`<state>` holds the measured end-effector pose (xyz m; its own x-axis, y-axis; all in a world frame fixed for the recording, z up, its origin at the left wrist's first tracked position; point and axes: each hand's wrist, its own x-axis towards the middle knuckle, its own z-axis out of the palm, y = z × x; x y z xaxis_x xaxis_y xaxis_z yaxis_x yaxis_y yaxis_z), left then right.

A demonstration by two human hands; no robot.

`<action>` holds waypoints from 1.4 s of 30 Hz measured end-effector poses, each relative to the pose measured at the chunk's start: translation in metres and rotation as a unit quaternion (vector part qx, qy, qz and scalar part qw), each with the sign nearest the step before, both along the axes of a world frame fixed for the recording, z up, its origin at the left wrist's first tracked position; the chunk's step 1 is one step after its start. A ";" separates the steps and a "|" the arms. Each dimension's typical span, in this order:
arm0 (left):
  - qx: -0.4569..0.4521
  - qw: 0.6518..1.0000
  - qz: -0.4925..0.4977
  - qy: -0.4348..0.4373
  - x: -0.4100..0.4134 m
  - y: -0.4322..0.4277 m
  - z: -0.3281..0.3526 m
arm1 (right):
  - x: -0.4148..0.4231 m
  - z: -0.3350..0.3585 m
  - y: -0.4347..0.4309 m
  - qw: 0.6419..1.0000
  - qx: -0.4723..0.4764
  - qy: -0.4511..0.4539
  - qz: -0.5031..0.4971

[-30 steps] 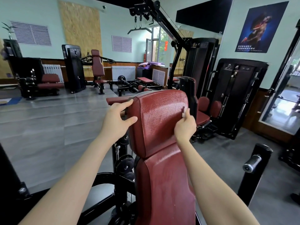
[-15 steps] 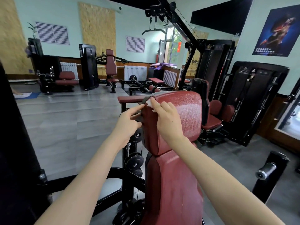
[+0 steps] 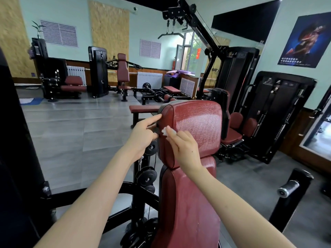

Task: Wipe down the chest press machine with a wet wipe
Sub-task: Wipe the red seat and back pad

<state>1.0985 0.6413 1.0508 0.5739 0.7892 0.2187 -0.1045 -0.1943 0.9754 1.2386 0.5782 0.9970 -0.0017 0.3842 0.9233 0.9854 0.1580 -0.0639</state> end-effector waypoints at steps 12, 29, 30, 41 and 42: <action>-0.019 1.000 -0.013 -0.019 -0.004 -0.008 0.008 | -0.001 0.042 0.022 0.995 0.042 0.092 0.007; 0.252 0.951 0.139 0.112 0.032 0.007 0.039 | 0.019 0.093 0.051 0.991 -0.111 0.025 -0.072; 0.256 0.949 0.146 0.116 0.034 0.007 0.039 | 0.017 0.090 0.051 0.993 -0.098 -0.001 -0.059; 0.271 0.941 0.152 0.138 0.037 0.015 0.030 | 0.059 0.082 0.045 0.984 -0.091 0.109 -0.104; 0.272 0.940 0.153 0.135 0.037 0.016 0.031 | 0.054 0.077 0.043 0.990 -0.083 0.074 -0.086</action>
